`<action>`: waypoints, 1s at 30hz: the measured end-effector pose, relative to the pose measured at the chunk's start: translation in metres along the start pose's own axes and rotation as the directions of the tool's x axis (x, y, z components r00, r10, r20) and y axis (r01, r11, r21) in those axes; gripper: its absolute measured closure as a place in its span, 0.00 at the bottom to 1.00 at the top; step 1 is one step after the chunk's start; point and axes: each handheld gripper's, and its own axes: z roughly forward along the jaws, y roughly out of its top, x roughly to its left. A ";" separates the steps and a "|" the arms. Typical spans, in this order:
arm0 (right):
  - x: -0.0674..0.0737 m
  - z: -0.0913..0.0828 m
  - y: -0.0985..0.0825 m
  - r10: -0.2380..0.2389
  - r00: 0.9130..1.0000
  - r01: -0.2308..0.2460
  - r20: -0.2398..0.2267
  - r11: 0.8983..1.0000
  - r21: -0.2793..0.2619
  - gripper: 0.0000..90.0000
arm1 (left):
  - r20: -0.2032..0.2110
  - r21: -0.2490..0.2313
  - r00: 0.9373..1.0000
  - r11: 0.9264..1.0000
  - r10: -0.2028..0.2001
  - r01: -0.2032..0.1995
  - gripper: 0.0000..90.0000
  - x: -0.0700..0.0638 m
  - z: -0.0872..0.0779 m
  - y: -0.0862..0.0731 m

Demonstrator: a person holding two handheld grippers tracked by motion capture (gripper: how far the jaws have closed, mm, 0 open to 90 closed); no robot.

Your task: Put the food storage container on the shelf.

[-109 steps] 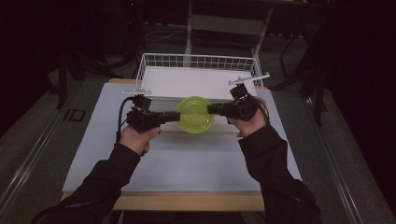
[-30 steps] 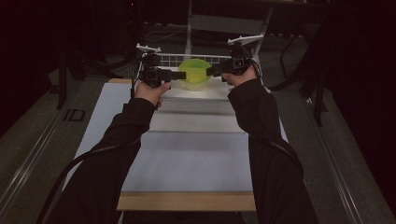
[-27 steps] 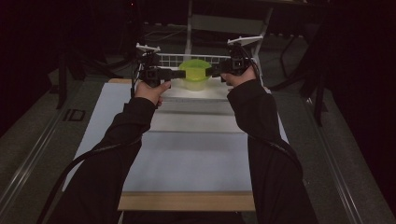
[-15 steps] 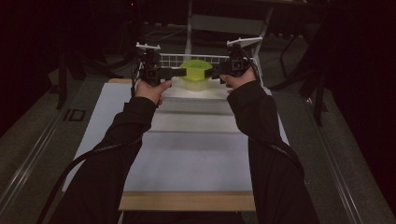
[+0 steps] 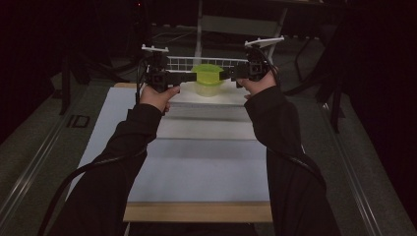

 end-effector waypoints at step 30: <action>0.011 0.035 -0.048 -0.051 0.996 0.054 -0.069 0.997 0.053 1.00 | 0.036 -0.039 0.998 0.998 0.042 -0.041 0.51 0.004 -0.027 -0.054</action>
